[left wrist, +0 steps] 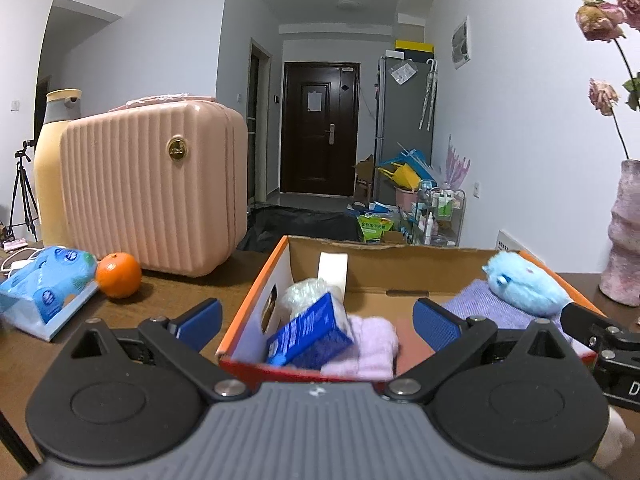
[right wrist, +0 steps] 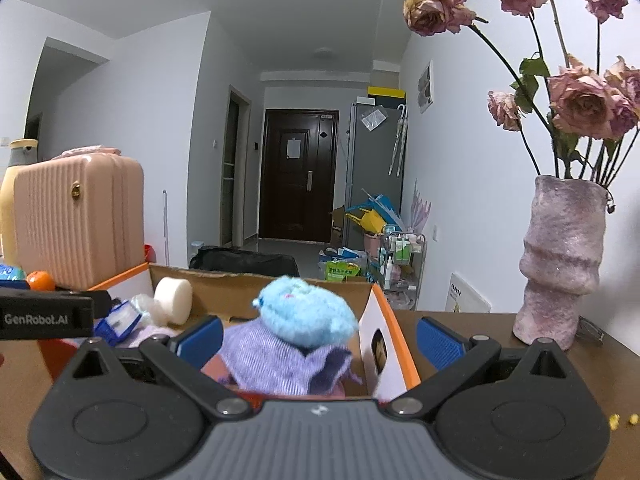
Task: Organize soft objects
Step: 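Withdraw both tools from the box back toward the table, then move the open right gripper down to the white wedge sponge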
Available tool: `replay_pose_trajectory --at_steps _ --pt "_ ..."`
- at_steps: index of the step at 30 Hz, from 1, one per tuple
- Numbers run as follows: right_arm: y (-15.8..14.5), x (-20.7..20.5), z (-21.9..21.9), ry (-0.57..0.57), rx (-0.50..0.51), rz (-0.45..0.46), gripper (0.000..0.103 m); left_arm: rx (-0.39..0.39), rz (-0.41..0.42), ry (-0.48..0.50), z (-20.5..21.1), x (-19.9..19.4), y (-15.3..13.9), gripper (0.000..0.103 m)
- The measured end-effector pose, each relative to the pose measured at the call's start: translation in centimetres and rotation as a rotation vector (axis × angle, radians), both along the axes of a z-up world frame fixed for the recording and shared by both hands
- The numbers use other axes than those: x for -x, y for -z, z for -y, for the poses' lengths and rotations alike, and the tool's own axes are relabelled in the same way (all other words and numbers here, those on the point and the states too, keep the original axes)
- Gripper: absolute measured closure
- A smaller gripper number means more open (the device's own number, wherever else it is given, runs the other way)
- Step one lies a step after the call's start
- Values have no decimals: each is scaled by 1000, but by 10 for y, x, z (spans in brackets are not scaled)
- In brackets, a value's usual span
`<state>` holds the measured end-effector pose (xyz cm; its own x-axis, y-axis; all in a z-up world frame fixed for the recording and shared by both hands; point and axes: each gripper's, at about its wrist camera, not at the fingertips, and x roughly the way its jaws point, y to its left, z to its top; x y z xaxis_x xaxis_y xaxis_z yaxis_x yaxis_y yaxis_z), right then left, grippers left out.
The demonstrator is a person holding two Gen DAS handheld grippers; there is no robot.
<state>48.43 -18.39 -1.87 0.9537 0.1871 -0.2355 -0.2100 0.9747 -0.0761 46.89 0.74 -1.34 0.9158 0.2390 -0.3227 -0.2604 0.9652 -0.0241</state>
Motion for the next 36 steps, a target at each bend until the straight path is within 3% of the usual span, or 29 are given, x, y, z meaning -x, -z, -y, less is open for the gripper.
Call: replay_pose_trajectory --at_steps 14,36 --pt "8 55 8 -6 17 -53 0 3 -47 39 11 62 5 0" --pt "21 120 13 -33 81 -187 0 26 -144 102 9 126 13 0"
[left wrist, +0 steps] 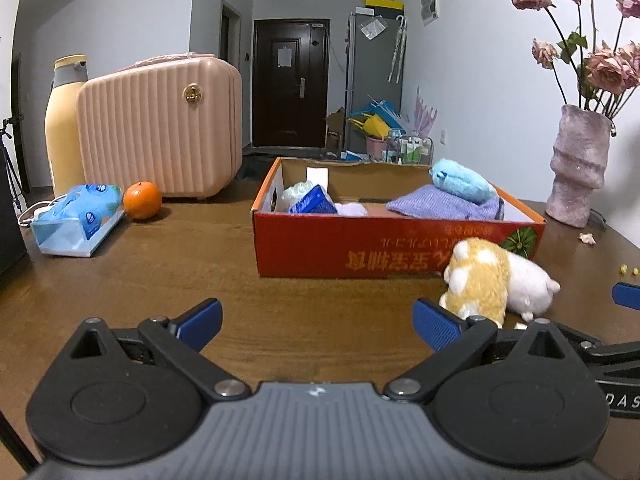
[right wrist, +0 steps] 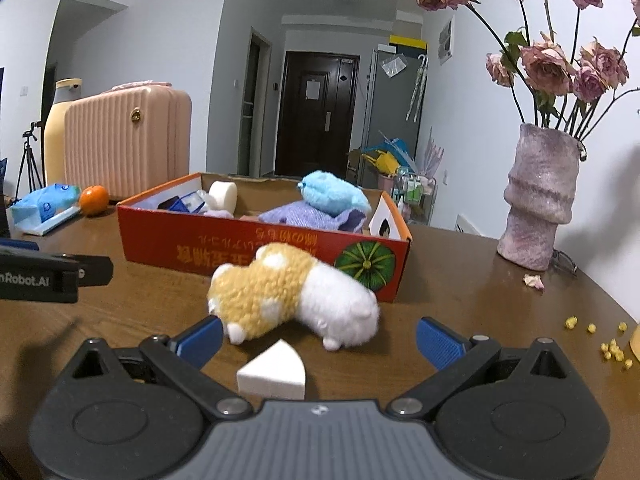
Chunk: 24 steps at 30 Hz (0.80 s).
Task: Organize soft objects
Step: 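Move the open right gripper down to the white wedge sponge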
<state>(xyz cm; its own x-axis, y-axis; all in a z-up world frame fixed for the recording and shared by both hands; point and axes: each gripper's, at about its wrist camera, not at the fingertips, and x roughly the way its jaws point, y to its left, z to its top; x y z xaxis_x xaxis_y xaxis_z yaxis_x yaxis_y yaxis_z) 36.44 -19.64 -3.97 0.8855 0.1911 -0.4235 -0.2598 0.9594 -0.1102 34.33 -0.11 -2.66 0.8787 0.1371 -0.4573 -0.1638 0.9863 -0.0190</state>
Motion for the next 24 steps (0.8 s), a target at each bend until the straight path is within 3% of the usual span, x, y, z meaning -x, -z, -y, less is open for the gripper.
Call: replay_pose_trajectory --at_steps 14,20,24 --pt "7 4 0 -24 -11 -75 1 13 -54 23 -5 18 3 0" --pt "15 -9 -4 -43 -22 -162 25 44 -80 41 -8 14 4 0" --pt "19 -18 -10 -55 -26 -192 33 46 -94 51 -6 12 6 0"
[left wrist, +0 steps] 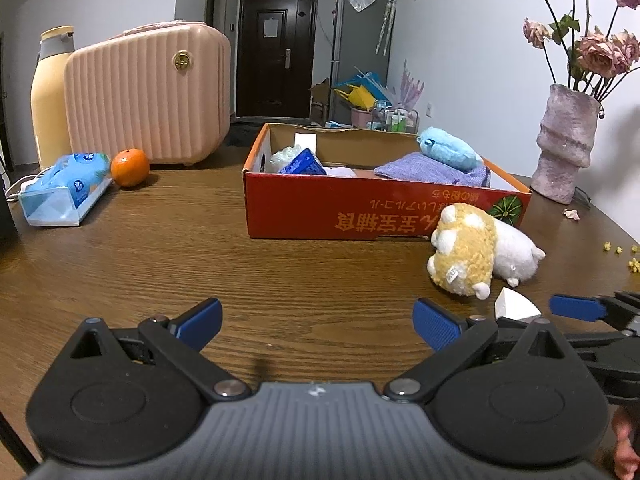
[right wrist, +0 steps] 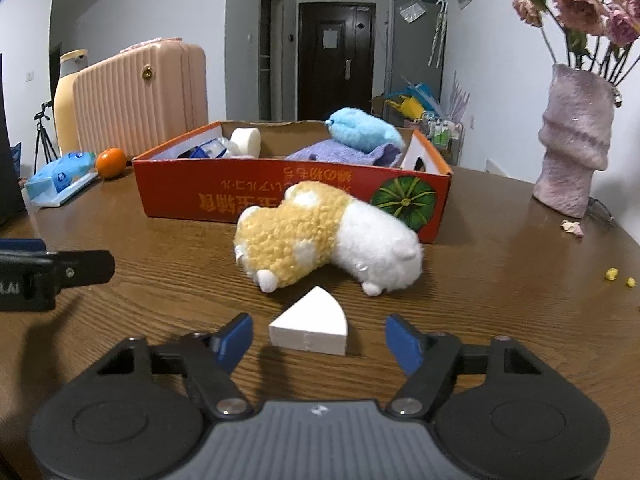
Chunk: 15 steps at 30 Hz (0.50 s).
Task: Organize soft objects
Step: 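Move the open right gripper down to the white wedge sponge, then close the right gripper on the white wedge sponge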
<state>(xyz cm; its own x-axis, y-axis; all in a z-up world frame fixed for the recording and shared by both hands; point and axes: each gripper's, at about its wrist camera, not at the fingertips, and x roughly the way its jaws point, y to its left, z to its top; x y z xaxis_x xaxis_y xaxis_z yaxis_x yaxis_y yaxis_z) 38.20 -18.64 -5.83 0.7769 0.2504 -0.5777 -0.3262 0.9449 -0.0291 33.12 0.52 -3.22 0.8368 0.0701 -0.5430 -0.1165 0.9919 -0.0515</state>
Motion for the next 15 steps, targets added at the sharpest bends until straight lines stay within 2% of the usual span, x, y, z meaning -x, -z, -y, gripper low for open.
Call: replay_pose_trajectory --at_steps 2,4,5,15 --pt "2 -4 -4 -8 6 -15 41 -2 0 4 1 0 0 0" --pt "5 -9 -6 -12 7 -37 61 -2 -1 4 1 0 0 0" --pt "5 -10 -6 -16 1 -42 64 -2 -2 4 1 0 0 0" --pt "2 -8 -2 2 -9 -24 70 1 -7 4 1 0 1 0"
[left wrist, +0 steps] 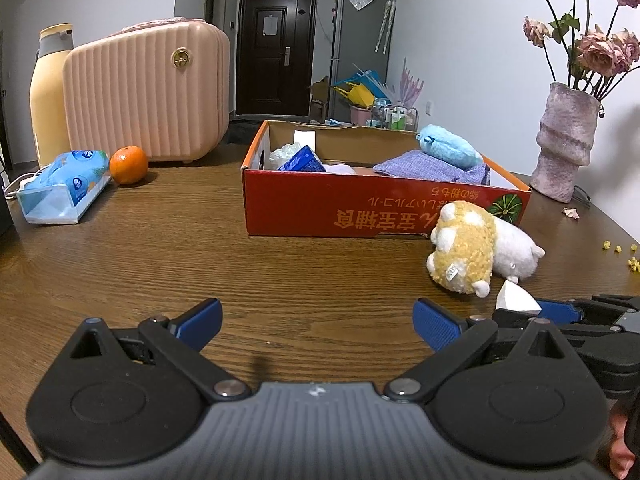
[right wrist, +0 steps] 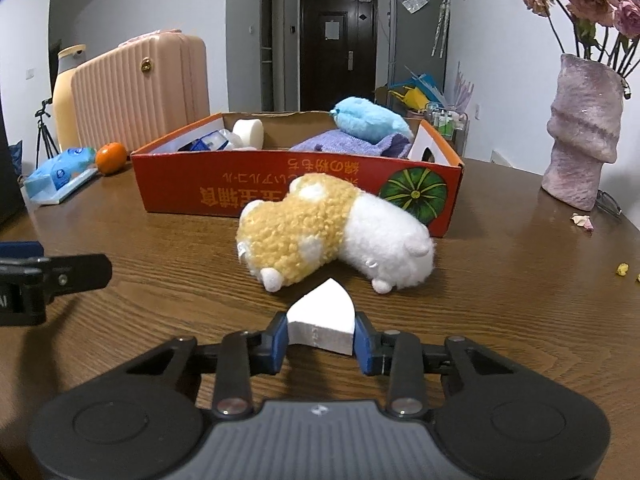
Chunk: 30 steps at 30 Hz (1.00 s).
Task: Organize soft objects
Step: 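Close the right gripper on the white wedge sponge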
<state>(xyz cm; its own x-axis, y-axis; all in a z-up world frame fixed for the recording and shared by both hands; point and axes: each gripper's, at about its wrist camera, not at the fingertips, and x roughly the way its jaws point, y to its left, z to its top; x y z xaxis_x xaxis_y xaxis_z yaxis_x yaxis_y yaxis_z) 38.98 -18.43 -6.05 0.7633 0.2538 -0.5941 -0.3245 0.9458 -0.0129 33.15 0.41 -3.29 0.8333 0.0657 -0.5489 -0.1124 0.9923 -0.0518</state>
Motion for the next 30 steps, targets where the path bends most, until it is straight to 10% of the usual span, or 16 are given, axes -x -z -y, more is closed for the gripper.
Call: replay_pose_trajectory --at_steps 30 --pt "-17 -6 54 88 -26 98 71 -16 -25 51 37 -38 9 0"
